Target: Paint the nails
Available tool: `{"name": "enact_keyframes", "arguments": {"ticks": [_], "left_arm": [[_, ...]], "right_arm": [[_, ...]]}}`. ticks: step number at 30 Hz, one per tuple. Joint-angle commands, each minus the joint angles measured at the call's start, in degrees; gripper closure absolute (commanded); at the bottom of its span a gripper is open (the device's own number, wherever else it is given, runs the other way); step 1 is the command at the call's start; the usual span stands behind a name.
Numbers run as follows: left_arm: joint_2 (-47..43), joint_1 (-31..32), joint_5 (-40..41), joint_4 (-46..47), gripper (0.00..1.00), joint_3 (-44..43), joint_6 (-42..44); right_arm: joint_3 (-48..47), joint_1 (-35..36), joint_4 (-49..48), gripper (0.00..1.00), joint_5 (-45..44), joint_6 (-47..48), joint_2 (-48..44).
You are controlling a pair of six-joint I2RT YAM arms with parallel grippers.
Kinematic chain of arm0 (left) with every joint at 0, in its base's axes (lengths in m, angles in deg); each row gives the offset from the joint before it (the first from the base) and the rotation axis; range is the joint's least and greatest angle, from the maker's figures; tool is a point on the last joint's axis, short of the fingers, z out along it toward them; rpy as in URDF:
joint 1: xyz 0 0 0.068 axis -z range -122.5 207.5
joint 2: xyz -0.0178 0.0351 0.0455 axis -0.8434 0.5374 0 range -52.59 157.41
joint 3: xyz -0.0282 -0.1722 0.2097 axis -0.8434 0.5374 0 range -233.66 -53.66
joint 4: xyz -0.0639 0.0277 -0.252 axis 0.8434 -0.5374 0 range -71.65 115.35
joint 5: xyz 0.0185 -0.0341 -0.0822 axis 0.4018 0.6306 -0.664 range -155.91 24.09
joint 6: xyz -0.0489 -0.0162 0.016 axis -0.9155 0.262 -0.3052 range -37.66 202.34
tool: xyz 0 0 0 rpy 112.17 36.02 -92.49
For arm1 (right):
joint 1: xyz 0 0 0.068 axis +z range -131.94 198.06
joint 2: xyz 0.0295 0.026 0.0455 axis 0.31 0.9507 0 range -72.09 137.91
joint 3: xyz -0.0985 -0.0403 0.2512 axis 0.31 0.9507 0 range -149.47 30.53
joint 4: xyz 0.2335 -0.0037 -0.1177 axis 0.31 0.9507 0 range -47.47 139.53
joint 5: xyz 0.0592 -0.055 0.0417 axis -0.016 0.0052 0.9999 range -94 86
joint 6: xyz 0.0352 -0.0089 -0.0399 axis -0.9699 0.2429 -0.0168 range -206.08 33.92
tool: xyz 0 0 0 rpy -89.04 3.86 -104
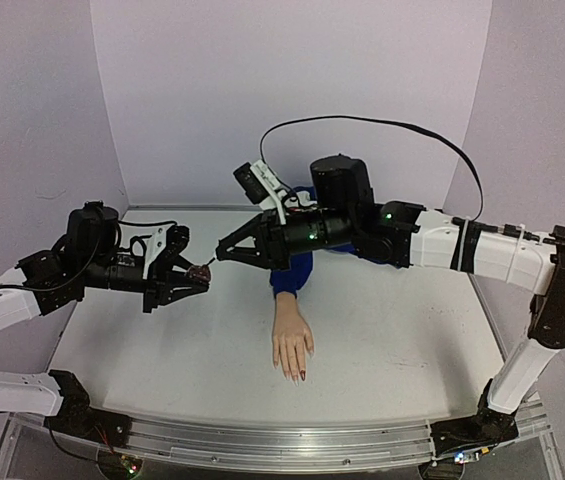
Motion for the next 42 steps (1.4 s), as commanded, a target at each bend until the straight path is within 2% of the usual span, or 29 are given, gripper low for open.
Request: {"name": "enact_keyframes", "arguments": {"ticks": [1,35,39,42], "left_arm": [[-0.12,0.25,0.05,0.9,1.0,-2.38,0.61],[-0.26,0.3,-0.37,0.87,1.0,-2.53,0.17],[-0.16,0.3,-2.49,0.89,1.0,-2.72,-0.49],[0.3,0.33,-6.28,0.86,1.0,-2.95,-1.06]], "right_arm": [[-3.4,0.65,-0.57,1.0,-0.6,1.27,0.6],[-6.62,2.37,4.46,1.0,-2.91,3.98,4.51],[-7.75,2.37,6.55,1.0,-2.55,6.45,5.54],[-9.58,2.33,10.25,1.0,-0.72,11.59,6.9]]}}
